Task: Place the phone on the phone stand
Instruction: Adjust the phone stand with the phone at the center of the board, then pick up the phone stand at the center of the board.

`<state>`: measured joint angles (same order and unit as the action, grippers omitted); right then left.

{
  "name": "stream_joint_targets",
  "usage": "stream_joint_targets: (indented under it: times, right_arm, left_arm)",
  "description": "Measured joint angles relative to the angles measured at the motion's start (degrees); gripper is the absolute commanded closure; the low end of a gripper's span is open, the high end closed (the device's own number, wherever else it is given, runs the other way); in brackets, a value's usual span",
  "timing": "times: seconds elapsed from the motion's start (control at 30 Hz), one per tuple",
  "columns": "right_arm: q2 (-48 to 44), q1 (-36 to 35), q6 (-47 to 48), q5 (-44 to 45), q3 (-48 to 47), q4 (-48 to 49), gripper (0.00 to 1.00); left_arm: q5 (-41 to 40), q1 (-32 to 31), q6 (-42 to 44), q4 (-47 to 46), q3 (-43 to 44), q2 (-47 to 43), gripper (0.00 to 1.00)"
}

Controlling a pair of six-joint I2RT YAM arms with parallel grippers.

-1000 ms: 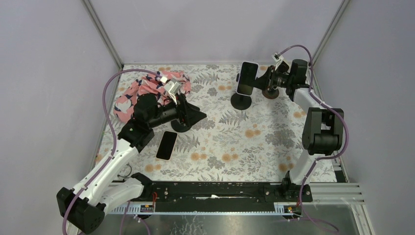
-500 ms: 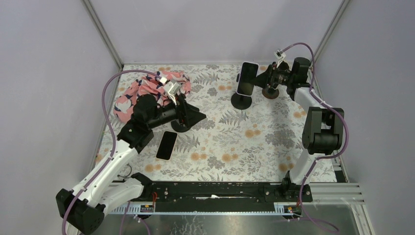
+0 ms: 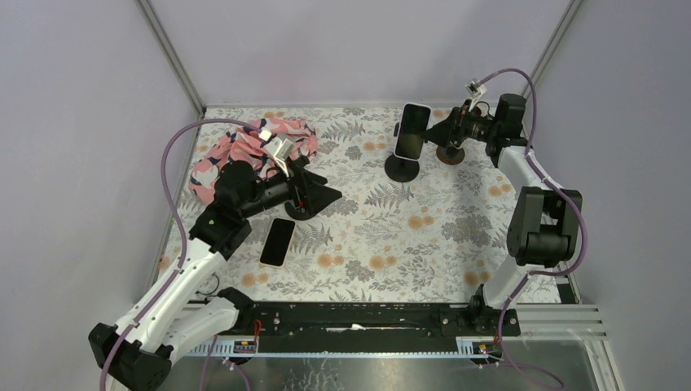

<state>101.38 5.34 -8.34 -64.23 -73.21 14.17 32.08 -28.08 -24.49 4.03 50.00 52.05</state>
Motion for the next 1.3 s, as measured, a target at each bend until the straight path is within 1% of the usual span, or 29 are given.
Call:
stream_joint_targets:
  times: [0.1, 0.17, 0.3, 0.4, 0.53, 0.6, 0.7, 0.8, 0.87, 1.0, 1.03, 1.1, 1.17, 1.2, 1.23, 1.3]
  right_arm:
    - [-2.73, 0.72, 2.93, 1.36, -0.02, -3.80, 0.00]
    - [-4.24, 1.18, 4.81, 2.12, -0.02, -6.47, 0.00]
    - [-7.02, 2.05, 9.86, 3.72, -0.04, -13.66, 0.00]
    - [-10.64, 2.54, 14.71, 4.61, -0.04, -21.11, 0.00]
    - [-19.12, 2.80, 21.68, 4.24, -0.07, -33.33, 0.00]
    - [-23.76, 2.82, 23.02, 3.34, 0.17, -37.05, 0.00]
    - [-32.39, 2.82, 21.66, 1.09, 4.72, -36.87, 0.00]
    - [-38.27, 2.82, 19.47, -2.89, 12.68, -34.64, 0.00]
    - [-40.09, 2.78, 18.47, -3.98, 18.29, -32.96, 0.00]
    - [-40.39, 2.82, 18.38, -3.67, 23.89, -32.85, 0.00]
    - [-40.61, 2.82, 18.36, -3.65, 24.26, -32.70, 0.00]
    - [-41.22, 2.82, 18.43, -3.13, 24.33, -32.48, 0.00]
    - [-41.68, 2.82, 18.60, -2.40, 24.33, -32.22, 0.00]
    - [-41.77, 2.82, 18.69, -2.14, 24.33, -32.20, 0.00]
    - [-41.75, 2.82, 18.82, -1.60, 24.33, -32.24, 0.00]
    - [-41.72, 2.82, 18.88, -1.11, 24.33, -32.35, 0.00]
  left_arm:
    - [-0.61, 0.00, -0.02, 0.07, 0.02, -1.46, 0.10]
    - [-1.14, 0.00, 0.20, 0.09, 0.02, -2.38, 0.02]
    - [-3.72, 0.00, 0.96, -0.02, 0.00, -4.50, 0.01]
    - [-6.16, 0.00, 1.05, -0.07, 0.00, -5.51, 0.01]
    - [-10.56, 0.00, 0.66, -0.13, -0.09, -5.33, 0.01]
    - [-13.00, 0.00, 0.04, -0.11, -0.11, -4.90, 0.01]
    - [-18.51, 0.00, -1.55, 0.48, 0.00, -3.76, 0.01]
    - [-26.03, 0.00, -3.45, 5.42, 1.95, -2.29, 0.01]
    - [-31.54, 0.00, -5.44, 9.46, 3.26, -2.08, 0.01]
    - [-40.44, 0.00, -10.91, 14.93, 3.19, -4.11, 0.01]
    - [-42.16, 0.00, -12.28, 15.72, 2.78, -4.79, 0.05]
    - [-45.07, 0.02, -14.78, 17.05, 1.99, -5.42, 0.18]
    - [-47.17, 0.02, -17.00, 17.88, 1.68, -4.79, 0.34]
    - [-48.83, 0.02, -18.32, 18.58, 1.70, -3.61, 0.44]
    - [-50.23, 0.02, -19.56, 19.32, 1.79, -2.21, 0.48]
    - [-52.39, 0.02, -22.05, 21.90, 2.80, 1.05, 0.53]
